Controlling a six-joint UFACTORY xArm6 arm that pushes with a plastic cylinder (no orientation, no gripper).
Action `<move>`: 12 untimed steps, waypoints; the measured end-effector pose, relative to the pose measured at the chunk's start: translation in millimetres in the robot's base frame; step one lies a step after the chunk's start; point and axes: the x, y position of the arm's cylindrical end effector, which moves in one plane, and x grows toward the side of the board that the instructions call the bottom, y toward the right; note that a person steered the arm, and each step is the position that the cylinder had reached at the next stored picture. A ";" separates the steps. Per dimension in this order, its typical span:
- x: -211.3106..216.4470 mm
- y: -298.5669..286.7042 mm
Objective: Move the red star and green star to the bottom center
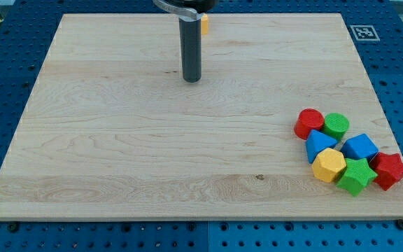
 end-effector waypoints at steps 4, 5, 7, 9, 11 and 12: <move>0.3 127.2; 3.0 188.1; 62.2 283.5; 150.0 306.5; 186.0 320.7; 186.1 320.9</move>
